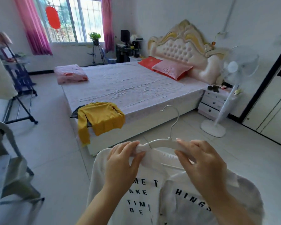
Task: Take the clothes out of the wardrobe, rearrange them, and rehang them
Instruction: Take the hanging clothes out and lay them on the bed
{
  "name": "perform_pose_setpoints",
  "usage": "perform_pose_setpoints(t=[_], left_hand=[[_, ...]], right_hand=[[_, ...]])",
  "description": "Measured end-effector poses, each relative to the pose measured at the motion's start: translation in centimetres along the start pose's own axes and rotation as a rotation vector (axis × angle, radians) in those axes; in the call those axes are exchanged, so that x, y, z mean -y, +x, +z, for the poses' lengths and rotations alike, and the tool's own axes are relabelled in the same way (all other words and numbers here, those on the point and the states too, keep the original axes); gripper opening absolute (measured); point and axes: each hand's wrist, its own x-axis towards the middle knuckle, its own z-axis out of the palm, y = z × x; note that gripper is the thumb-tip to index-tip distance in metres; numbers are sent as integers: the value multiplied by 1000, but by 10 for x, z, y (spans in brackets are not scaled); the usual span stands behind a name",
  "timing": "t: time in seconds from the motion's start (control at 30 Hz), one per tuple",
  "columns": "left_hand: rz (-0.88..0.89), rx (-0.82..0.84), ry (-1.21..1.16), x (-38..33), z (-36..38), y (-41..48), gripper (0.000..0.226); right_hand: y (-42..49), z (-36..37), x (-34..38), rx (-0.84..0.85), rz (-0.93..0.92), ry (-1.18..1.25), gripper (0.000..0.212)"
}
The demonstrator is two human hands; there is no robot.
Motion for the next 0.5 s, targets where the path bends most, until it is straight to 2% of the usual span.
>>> perform_pose_setpoints(t=[0.33, 0.5], left_hand=[[-155, -54, 132, 104, 43, 96, 45], [-248, -93, 201, 149, 79, 152, 36]], right_hand=[[93, 172, -31, 26, -60, 184, 24], [151, 256, -59, 101, -105, 266, 25]])
